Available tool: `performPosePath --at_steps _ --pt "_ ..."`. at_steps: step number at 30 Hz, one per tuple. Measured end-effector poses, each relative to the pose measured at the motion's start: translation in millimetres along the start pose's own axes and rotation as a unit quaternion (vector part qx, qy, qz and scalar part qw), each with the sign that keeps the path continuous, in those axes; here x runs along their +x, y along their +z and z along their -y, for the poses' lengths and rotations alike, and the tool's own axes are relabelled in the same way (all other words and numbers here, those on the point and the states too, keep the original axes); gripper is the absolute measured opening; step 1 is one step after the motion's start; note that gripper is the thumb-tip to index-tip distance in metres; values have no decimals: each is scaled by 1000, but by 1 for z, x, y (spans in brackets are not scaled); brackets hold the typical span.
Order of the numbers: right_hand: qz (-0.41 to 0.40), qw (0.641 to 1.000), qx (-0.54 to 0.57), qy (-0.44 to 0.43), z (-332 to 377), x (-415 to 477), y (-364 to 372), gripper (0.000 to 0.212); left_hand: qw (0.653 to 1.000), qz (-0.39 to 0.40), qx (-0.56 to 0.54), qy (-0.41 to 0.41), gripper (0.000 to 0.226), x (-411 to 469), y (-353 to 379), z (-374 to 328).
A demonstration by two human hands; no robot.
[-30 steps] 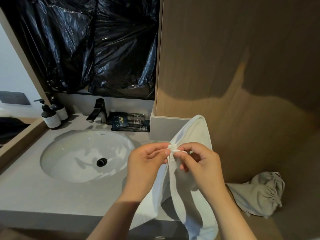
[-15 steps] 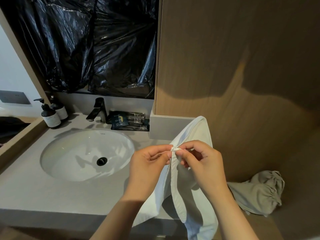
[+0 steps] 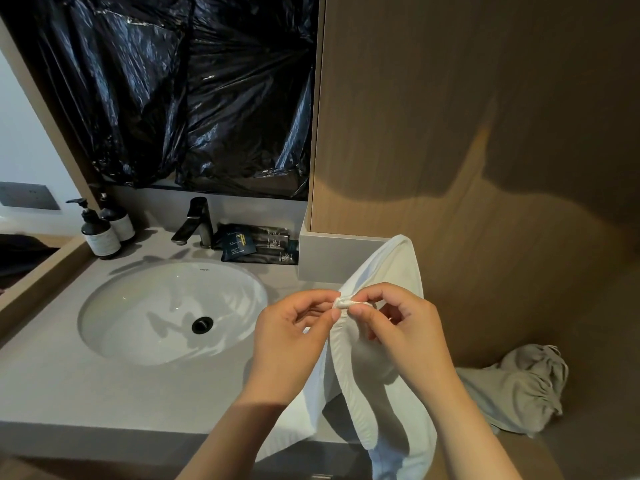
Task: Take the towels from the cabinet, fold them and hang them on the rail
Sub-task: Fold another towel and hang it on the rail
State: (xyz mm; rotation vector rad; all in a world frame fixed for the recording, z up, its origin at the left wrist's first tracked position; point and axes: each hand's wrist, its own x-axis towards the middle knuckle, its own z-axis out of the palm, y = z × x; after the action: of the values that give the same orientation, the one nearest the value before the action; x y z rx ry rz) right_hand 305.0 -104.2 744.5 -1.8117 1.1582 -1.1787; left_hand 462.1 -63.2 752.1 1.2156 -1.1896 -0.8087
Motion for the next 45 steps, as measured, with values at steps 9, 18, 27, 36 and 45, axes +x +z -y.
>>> performPosePath --at_steps 9,18,27,36,45 --pt "84 968 -232 37 -31 8 -31 6 1000 -21 -14 1 28 20 -14 2" --pt "105 880 -457 70 -54 23 -54 18 998 -40 32 34 22 62 -31 -8" --pt "139 866 -471 91 -85 21 -80 27 989 -84 120 34 14 106 -46 1" --pt "-48 844 -535 -14 -31 71 -136 48 976 -132 162 63 14 156 -49 -17" --pt "-105 810 -572 -76 52 124 -182 58 971 -154 127 128 14 197 -58 -69"
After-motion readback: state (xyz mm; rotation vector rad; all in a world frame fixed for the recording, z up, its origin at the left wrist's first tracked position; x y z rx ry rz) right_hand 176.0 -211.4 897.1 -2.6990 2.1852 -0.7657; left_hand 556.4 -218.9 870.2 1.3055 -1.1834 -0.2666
